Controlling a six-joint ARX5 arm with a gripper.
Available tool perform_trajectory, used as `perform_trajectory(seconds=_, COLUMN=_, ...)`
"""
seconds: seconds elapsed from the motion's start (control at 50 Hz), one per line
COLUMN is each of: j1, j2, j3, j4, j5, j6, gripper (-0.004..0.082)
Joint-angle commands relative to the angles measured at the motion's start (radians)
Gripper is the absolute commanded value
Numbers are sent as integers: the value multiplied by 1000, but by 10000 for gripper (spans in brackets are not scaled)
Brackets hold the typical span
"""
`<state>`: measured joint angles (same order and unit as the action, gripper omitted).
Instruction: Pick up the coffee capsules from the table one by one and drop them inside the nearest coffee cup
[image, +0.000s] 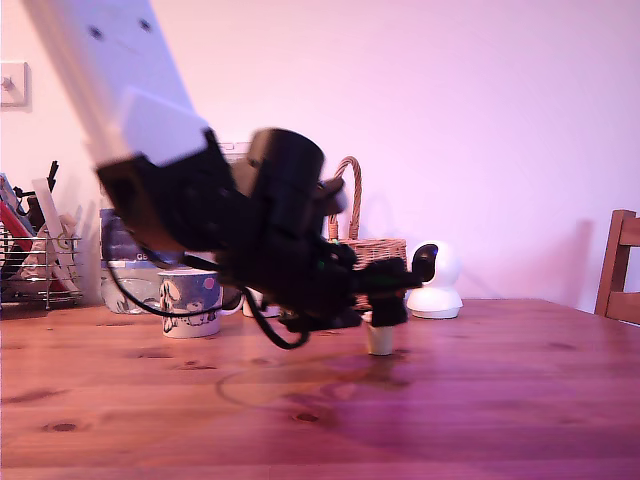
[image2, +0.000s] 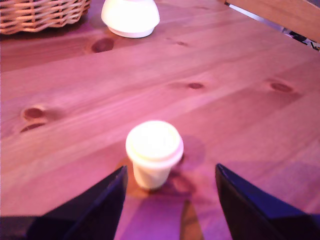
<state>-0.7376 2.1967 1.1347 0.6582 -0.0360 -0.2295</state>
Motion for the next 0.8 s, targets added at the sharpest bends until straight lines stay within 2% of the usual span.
perform_trajectory(seconds=0.0, j1=-5, j2=37, j3=14, j4=-24, j5=-3, j6=-8, gripper=501)
perform_trajectory(seconds=0.14, j1=-5, j2=40, j3=40, j4=-62, j5=-19, j6=-14, gripper=501)
perform_trajectory(seconds=0.36, j1=-5, j2=56, j3=82, j4=-123, j5=-28, j6=-56, gripper=501)
perform_trajectory(seconds=0.78, j1=-9, j2=89, j3=174, j4=-241, j5=-30, j6=-63, gripper=500)
